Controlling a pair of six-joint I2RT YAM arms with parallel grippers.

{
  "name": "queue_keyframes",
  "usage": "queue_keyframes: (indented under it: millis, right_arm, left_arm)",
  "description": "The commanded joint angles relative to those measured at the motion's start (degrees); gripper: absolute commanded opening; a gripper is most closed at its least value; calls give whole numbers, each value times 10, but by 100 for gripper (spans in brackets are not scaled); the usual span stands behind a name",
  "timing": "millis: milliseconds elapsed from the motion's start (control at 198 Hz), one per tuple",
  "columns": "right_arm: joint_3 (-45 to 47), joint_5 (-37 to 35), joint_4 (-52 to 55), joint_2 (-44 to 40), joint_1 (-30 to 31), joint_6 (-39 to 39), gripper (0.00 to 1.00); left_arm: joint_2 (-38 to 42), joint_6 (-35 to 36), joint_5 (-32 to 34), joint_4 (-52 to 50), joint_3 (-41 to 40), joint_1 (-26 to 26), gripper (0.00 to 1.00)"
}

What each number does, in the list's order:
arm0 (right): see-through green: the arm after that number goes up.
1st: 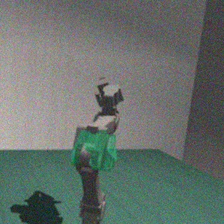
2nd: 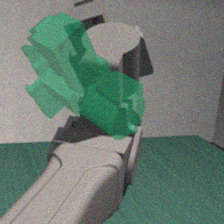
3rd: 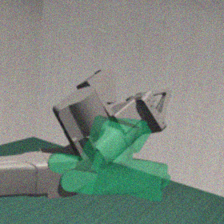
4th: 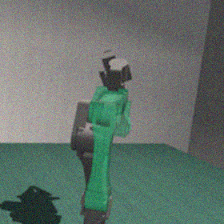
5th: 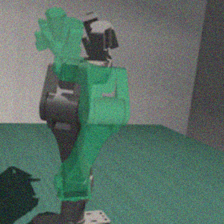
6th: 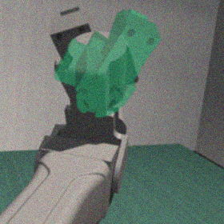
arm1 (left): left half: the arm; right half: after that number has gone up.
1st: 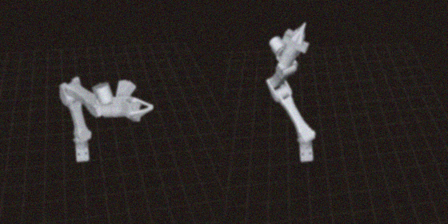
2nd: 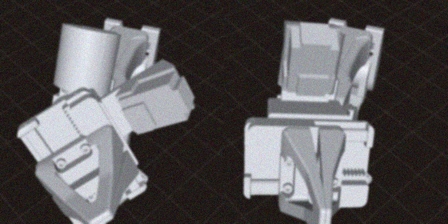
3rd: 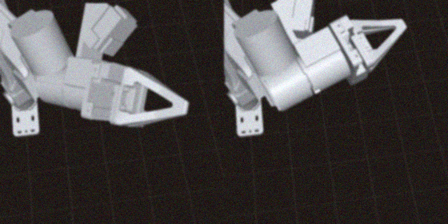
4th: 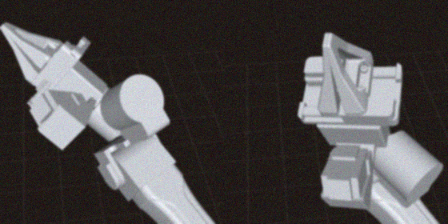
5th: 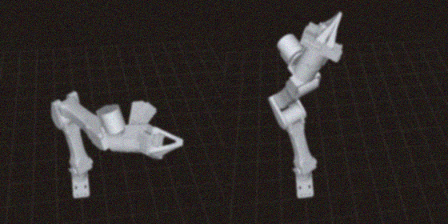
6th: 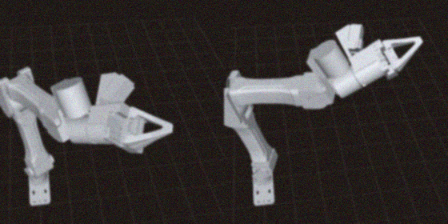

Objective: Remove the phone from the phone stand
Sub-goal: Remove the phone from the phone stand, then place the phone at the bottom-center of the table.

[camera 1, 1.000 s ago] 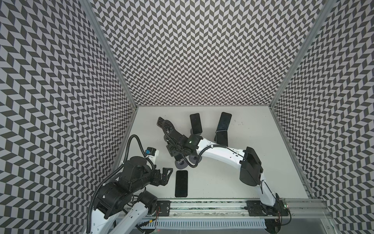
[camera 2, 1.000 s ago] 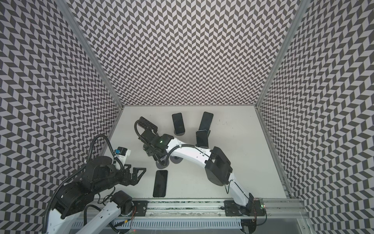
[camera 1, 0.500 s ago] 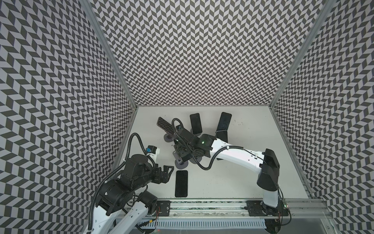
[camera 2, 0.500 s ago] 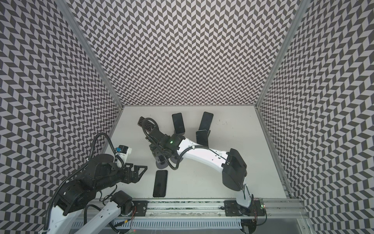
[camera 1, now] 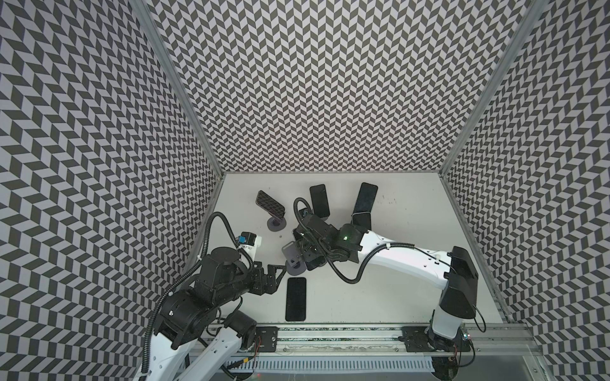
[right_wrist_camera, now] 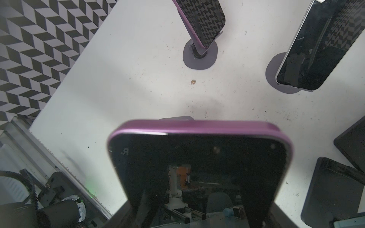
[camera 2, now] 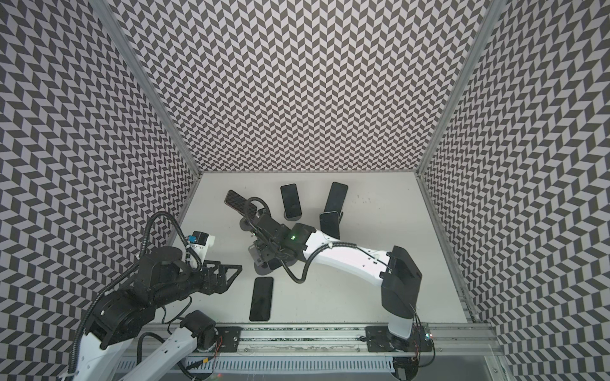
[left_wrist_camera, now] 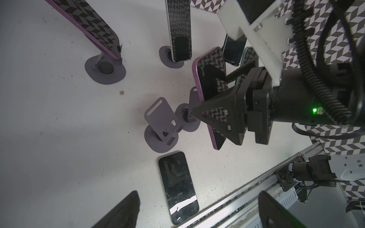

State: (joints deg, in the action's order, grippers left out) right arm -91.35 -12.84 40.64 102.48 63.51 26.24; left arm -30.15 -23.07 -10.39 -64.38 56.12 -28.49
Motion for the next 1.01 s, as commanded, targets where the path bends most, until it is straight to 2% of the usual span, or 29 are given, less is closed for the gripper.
queue_keyframes:
  millis: [0,656,1004]
  right_arm:
    - [11,3,-37,-36,-1,10,52]
    - [120,-9,-53,-127,-2,37,52]
    - [186,-2,-64,-183,-9,43,52]
  left_arm:
    - [-5,0,-9,16,15,-3,94]
    - [-47,-3,-26,74,-4,-2,91]
    - [-66,-42,-36,118,-34,-8,89]
